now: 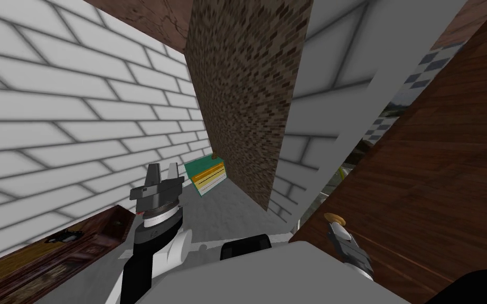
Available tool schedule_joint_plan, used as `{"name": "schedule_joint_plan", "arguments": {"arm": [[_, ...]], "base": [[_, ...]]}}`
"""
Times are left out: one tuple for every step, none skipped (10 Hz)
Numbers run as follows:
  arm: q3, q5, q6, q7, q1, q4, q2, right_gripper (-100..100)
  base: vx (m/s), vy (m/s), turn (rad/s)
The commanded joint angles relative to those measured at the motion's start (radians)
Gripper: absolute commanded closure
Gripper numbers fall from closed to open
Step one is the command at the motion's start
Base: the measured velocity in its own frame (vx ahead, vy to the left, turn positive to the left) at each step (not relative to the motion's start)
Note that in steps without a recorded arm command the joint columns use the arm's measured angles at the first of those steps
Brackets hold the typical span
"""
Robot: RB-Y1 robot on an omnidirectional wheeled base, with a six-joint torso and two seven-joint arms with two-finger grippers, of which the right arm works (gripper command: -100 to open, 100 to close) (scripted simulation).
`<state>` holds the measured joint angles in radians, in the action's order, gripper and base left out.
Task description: Pull the door open
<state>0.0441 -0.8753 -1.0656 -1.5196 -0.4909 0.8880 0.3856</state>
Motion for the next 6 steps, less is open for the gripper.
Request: {"name": "schedule_joint_plan", "arguments": {"arm": [[0.031,0.024,-0.006,-0.018,-0.003,0.009,0.009,100],[0.042,0.034,-0.008,-0.025,-0.007,0.014,0.014,100],[0.057,0.046,-0.010,-0.033,-0.011,0.021,0.020,100],[0.067,0.053,-0.012,-0.038,-0.014,0.026,0.024,100],[0.061,0.048,-0.013,-0.033,-0.014,0.019,0.018,100],[0.088,0.069,-0.026,-0.045,-0.020,0.023,0.024,100]], "base": [[-0.264,0.040,0.073],[-0.250,0.056,0.091],[-0.237,0.043,0.064],[-0.245,0.018,0.061],[-0.108,0.015,0.026],[-0.179,0.004,0.063]]}}
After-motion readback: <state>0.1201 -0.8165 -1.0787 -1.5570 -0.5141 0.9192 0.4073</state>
